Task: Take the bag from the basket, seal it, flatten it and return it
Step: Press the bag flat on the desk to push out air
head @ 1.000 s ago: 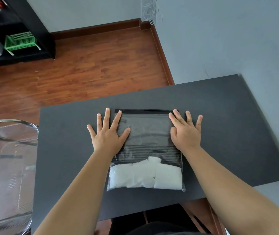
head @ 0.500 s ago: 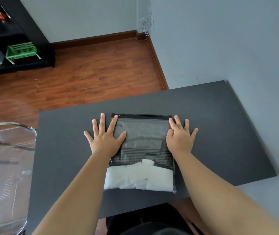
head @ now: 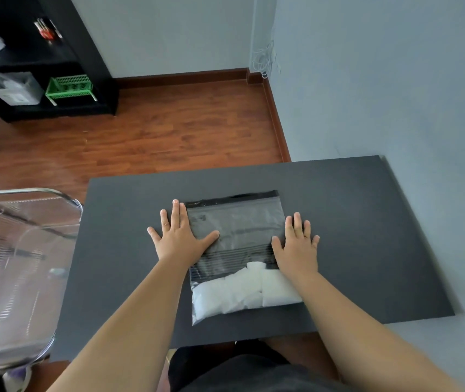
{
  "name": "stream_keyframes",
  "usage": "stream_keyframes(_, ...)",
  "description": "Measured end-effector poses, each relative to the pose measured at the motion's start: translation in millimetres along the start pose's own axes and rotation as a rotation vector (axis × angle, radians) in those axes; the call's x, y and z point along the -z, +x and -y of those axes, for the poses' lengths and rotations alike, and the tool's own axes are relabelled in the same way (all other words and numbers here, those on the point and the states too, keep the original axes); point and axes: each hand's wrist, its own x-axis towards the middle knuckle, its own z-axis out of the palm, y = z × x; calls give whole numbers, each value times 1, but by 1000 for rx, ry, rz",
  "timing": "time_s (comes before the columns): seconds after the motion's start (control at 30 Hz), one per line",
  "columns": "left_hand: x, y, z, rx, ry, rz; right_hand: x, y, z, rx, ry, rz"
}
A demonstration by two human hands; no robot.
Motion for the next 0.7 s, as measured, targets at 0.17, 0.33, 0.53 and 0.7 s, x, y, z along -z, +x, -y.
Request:
stream_keyframes(0.17,2,-22,6,33,-63,2,7,3,0,4,-56,15)
stream_keyframes(0.33,-6,-63,7,13,-193,-112,13,3,7,35,13,-128)
stream_keyframes(0.53,8,-67,-4,186,-704,-48,20,1,22,39,14,-204)
stream_keyframes(0.7,15,-58,6,331,-973,70,22,4,28,-95,258,-176)
